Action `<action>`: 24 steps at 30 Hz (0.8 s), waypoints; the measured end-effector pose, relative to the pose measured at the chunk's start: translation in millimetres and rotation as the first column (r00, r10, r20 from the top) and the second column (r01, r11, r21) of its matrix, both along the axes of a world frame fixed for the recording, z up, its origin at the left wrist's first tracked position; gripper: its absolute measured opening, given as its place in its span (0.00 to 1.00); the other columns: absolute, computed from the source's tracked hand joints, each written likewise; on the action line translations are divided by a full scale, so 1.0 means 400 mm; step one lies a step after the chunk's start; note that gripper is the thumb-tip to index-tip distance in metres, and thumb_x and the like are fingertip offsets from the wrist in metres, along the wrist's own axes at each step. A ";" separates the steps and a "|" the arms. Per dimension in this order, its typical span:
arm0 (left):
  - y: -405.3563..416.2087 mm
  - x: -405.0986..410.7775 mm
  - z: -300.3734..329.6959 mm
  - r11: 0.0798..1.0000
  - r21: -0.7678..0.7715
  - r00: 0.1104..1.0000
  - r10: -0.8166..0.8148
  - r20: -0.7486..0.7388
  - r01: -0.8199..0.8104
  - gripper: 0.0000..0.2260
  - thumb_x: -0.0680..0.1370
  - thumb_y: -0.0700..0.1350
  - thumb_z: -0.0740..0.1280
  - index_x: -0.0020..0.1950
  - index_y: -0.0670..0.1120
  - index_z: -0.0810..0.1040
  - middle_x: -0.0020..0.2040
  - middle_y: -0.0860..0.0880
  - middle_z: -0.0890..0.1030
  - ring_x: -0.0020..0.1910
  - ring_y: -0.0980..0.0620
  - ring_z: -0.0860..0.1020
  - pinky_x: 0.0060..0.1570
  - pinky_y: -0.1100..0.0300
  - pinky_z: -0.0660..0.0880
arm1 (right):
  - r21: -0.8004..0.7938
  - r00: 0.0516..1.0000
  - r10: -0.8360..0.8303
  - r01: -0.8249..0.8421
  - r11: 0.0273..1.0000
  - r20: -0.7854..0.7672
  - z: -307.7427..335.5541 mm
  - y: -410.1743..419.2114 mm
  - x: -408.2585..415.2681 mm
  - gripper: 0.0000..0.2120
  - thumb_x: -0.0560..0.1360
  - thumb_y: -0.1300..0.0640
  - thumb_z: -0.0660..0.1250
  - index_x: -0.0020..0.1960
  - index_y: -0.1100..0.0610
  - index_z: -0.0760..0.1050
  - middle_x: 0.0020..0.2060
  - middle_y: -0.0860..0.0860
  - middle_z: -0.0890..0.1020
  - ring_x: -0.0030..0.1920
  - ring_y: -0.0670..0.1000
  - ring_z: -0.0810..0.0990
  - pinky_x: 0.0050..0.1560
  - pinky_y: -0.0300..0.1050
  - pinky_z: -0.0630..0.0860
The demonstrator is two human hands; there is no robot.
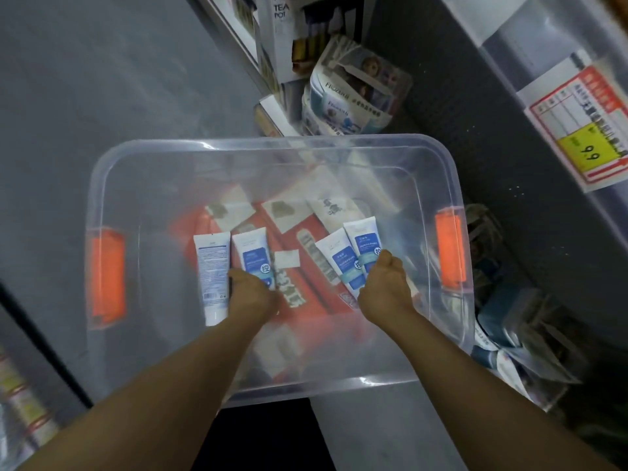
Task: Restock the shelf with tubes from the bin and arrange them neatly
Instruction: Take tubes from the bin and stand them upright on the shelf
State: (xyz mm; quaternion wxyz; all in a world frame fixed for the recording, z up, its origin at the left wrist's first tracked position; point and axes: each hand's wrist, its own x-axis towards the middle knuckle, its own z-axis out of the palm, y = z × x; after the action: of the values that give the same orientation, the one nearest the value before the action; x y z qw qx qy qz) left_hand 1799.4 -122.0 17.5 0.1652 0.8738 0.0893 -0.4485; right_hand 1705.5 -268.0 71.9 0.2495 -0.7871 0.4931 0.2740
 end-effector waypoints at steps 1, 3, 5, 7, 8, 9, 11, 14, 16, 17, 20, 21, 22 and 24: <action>-0.007 0.005 0.007 1.000 -0.028 1.000 -0.014 -0.003 0.014 0.27 0.72 0.40 0.69 0.66 0.36 0.61 0.61 0.37 0.73 0.58 0.39 0.75 0.57 0.51 0.73 | -0.005 1.000 0.009 -0.009 1.000 -0.024 -0.005 -0.002 0.008 0.35 0.70 0.59 0.72 0.69 0.64 0.56 0.65 0.60 0.66 0.65 0.59 0.68 0.62 0.49 0.69; -0.012 0.008 0.005 0.995 -0.049 0.995 -0.093 -0.024 0.092 0.23 0.73 0.42 0.70 0.64 0.39 0.65 0.59 0.40 0.76 0.57 0.41 0.76 0.54 0.54 0.73 | -0.017 0.998 0.019 -0.020 1.000 -0.052 -0.018 -0.008 0.024 0.35 0.70 0.58 0.73 0.68 0.64 0.57 0.64 0.61 0.67 0.65 0.59 0.67 0.63 0.49 0.68; -0.020 0.014 0.018 0.988 -0.080 0.991 -0.136 -0.015 0.134 0.22 0.73 0.43 0.69 0.63 0.40 0.66 0.60 0.41 0.76 0.57 0.42 0.76 0.54 0.54 0.73 | -0.008 0.998 0.010 -0.011 1.000 -0.068 -0.029 -0.012 0.038 0.33 0.70 0.57 0.72 0.68 0.64 0.58 0.64 0.61 0.67 0.64 0.59 0.66 0.63 0.49 0.67; -0.026 0.021 0.023 0.983 -0.104 0.988 -0.156 -0.017 0.153 0.23 0.73 0.43 0.70 0.63 0.40 0.65 0.60 0.41 0.75 0.57 0.42 0.76 0.54 0.53 0.73 | 0.002 0.996 -0.018 0.018 1.000 -0.084 -0.044 -0.016 0.050 0.31 0.71 0.56 0.71 0.67 0.64 0.60 0.64 0.61 0.67 0.64 0.59 0.67 0.63 0.49 0.67; -0.027 0.026 0.027 0.981 -0.116 0.988 -0.157 -0.001 0.156 0.23 0.73 0.43 0.71 0.63 0.41 0.65 0.60 0.41 0.75 0.56 0.42 0.77 0.54 0.53 0.74 | 0.020 0.995 -0.057 0.059 0.998 -0.085 -0.054 -0.017 0.054 0.30 0.72 0.56 0.71 0.67 0.64 0.61 0.64 0.61 0.66 0.64 0.59 0.67 0.63 0.49 0.68; -0.028 0.032 0.035 0.980 -0.131 0.988 -0.153 0.000 0.152 0.23 0.72 0.43 0.71 0.62 0.41 0.65 0.59 0.41 0.76 0.55 0.42 0.77 0.53 0.53 0.74 | 0.048 0.990 -0.110 0.114 0.992 -0.085 -0.062 -0.017 0.059 0.28 0.72 0.56 0.70 0.66 0.64 0.62 0.64 0.60 0.65 0.63 0.59 0.68 0.62 0.49 0.69; -0.025 0.041 0.042 0.977 -0.152 0.989 -0.150 0.009 0.150 0.22 0.72 0.42 0.71 0.61 0.41 0.65 0.58 0.42 0.76 0.55 0.42 0.78 0.51 0.54 0.74 | 0.107 0.973 -0.209 0.219 0.970 -0.095 -0.078 -0.014 0.064 0.29 0.72 0.56 0.71 0.66 0.63 0.62 0.64 0.60 0.64 0.62 0.59 0.69 0.59 0.49 0.71; -0.017 0.047 0.056 0.976 -0.171 0.991 -0.138 0.000 0.135 0.20 0.74 0.39 0.69 0.61 0.40 0.64 0.57 0.42 0.77 0.54 0.42 0.78 0.50 0.54 0.73 | 0.146 0.938 -0.339 0.347 0.926 -0.077 -0.094 -0.006 0.064 0.30 0.70 0.61 0.72 0.65 0.63 0.58 0.63 0.61 0.67 0.60 0.61 0.74 0.57 0.50 0.72; -0.015 0.050 0.073 0.976 -0.175 0.991 -0.136 -0.006 0.133 0.20 0.74 0.39 0.68 0.62 0.40 0.63 0.54 0.44 0.76 0.52 0.43 0.77 0.48 0.56 0.73 | 0.181 0.909 -0.415 0.417 0.891 -0.051 -0.094 -0.001 0.064 0.29 0.71 0.64 0.70 0.64 0.62 0.57 0.61 0.60 0.73 0.58 0.61 0.76 0.57 0.50 0.73; -0.015 0.051 0.084 0.974 -0.181 0.990 -0.140 -0.005 0.137 0.20 0.75 0.38 0.67 0.62 0.39 0.62 0.52 0.45 0.75 0.49 0.44 0.76 0.47 0.56 0.72 | 0.197 0.898 -0.438 0.438 0.877 -0.046 -0.090 0.001 0.064 0.28 0.71 0.65 0.69 0.64 0.62 0.57 0.60 0.60 0.74 0.58 0.60 0.76 0.56 0.50 0.73; -0.016 0.054 0.112 0.962 -0.233 0.989 -0.148 -0.005 0.143 0.19 0.75 0.37 0.66 0.62 0.39 0.61 0.49 0.47 0.71 0.43 0.50 0.71 0.44 0.58 0.69 | 0.234 0.897 -0.441 0.434 0.870 -0.022 -0.064 0.001 0.057 0.26 0.72 0.66 0.68 0.64 0.63 0.59 0.60 0.60 0.74 0.58 0.60 0.76 0.55 0.50 0.73; -0.017 0.055 0.126 0.958 -0.254 0.990 -0.139 -0.005 0.133 0.19 0.76 0.36 0.66 0.61 0.40 0.61 0.48 0.48 0.70 0.41 0.52 0.71 0.43 0.59 0.68 | 0.254 0.893 -0.449 0.432 0.865 0.009 -0.048 0.002 0.053 0.24 0.72 0.67 0.67 0.64 0.63 0.61 0.60 0.60 0.74 0.57 0.59 0.76 0.53 0.50 0.73; -0.017 0.056 0.137 0.954 -0.279 0.993 -0.118 -0.011 0.110 0.18 0.76 0.36 0.65 0.61 0.41 0.61 0.47 0.49 0.71 0.39 0.55 0.70 0.41 0.61 0.68 | 0.281 0.884 -0.465 0.435 0.856 0.047 -0.030 0.003 0.049 0.23 0.72 0.68 0.66 0.63 0.63 0.61 0.58 0.59 0.74 0.56 0.59 0.76 0.51 0.48 0.73; -0.017 0.060 0.169 0.942 -0.330 0.998 -0.059 -0.012 0.051 0.18 0.76 0.35 0.65 0.63 0.41 0.62 0.46 0.49 0.72 0.38 0.55 0.71 0.35 0.62 0.67 | 0.331 0.863 -0.489 0.428 0.841 0.128 0.016 0.011 0.041 0.22 0.71 0.69 0.66 0.61 0.63 0.61 0.55 0.59 0.75 0.54 0.58 0.77 0.51 0.48 0.74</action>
State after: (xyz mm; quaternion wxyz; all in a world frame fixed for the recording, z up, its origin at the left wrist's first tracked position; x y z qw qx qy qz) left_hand 1823.4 -128.7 85.3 0.2956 0.8311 -0.0096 -0.4710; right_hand 1722.0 -263.4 78.5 0.4711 -0.6240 0.5932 0.1920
